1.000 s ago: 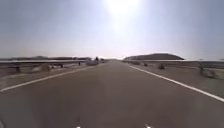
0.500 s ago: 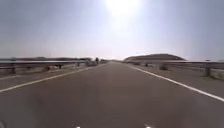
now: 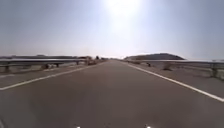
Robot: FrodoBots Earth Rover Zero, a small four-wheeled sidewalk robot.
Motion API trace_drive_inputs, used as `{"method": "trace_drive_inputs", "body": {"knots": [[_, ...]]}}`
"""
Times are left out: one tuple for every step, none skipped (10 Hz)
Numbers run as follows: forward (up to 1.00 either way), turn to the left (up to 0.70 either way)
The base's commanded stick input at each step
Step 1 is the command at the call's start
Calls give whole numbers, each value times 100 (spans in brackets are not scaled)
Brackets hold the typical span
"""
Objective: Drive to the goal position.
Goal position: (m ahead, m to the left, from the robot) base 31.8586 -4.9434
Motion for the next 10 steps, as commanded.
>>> {"method": "trace_drive_inputs", "body": {"knots": [[70,0],[70,0],[70,0],[70,0],[70,0],[70,0],[70,0],[70,0],[70,0],[70,0]]}}
